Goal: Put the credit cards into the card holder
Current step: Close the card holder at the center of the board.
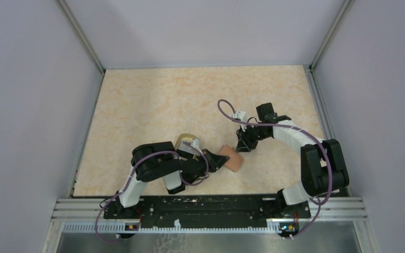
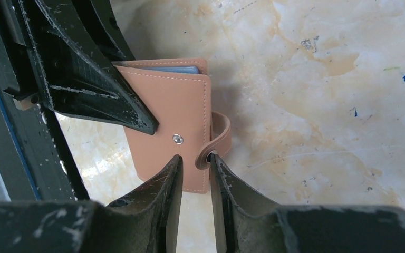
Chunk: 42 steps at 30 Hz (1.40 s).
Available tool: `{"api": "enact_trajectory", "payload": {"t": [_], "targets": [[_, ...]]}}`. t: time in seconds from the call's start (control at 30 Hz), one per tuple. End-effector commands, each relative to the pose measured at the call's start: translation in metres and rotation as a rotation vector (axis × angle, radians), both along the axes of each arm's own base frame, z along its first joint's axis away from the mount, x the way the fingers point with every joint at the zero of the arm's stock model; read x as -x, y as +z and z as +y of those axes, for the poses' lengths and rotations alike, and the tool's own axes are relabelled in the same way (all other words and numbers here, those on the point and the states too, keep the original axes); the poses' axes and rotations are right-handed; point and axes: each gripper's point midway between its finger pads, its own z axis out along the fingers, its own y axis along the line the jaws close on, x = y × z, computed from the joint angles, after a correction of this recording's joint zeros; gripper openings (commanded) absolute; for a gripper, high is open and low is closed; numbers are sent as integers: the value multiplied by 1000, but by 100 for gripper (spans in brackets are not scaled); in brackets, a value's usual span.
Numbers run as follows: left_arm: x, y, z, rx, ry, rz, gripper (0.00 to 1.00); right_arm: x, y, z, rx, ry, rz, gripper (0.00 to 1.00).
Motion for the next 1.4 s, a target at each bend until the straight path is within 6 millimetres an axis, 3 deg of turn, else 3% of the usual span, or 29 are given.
{"api": "enact_trajectory", "payload": {"t": [0.0,0.37,0.8,1.13,1.37], "targets": [[1,27,-2,117,-5,-54,0,-18,14,4,-25,-20,-40,25],[2,27,-4,121,-11,-54,0,-30,12,-3,10,-81,-79,28],[2,27,-5,122,-16,-54,0,-35,7,-5,27,-97,-80,13],[2,28,-5,121,-17,-57,0,-36,4,-5,30,-101,-69,20],[2,28,-6,120,-18,-58,0,-37,4,-4,28,-100,-69,14]]}}
